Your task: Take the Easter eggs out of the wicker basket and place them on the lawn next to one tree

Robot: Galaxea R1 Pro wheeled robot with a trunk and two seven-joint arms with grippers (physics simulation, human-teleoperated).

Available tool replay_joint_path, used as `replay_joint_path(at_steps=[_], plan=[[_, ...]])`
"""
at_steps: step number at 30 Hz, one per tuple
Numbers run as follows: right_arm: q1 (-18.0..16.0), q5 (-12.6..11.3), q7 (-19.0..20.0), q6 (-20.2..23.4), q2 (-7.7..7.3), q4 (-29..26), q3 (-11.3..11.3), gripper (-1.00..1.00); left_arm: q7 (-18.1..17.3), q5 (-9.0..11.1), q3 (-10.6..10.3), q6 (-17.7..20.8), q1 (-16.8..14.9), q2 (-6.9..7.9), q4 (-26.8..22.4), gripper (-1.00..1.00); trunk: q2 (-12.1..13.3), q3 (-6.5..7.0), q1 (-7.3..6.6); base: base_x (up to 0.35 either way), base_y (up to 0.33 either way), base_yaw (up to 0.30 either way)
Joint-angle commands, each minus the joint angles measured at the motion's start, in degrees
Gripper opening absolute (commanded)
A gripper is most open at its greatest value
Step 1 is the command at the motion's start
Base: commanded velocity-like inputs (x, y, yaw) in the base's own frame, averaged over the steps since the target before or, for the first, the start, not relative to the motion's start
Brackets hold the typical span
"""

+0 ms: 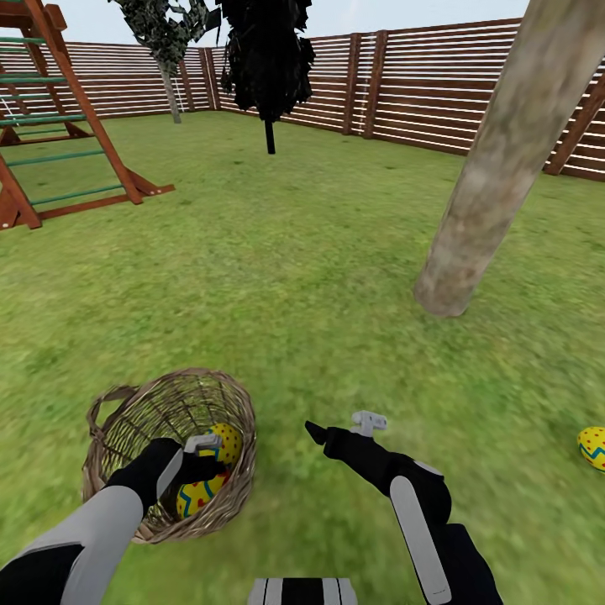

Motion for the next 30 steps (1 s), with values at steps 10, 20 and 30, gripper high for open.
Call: replay_joint_path(at_steps=[10,20,30], plan=[[0.0,0.2,0.3,0.3,0.02,0.0,-0.1,1.0,-0.3,-0.4,0.3,0.3,0.0,-0.05,-0.1,1.0,0.0,-0.49,0.04,0.0,0.0,0.0],[0.0,0.2,0.3,0.3,0.0,0.0,-0.1,1.0,0.0,-0.5,0.3,0.3,0.0,-0.09,-0.1,1.0,-0.1,-0.93,0.09,0.0,0.0,0.0],[0.0,0.2,0.3,0.3,0.02,-0.1,-0.1,1.0,0.2,-0.5,-2.9,0.3,0.0,-0.14,-0.1,1.0,-0.1,-0.93,0.09,0.0,0.0,0.0]])
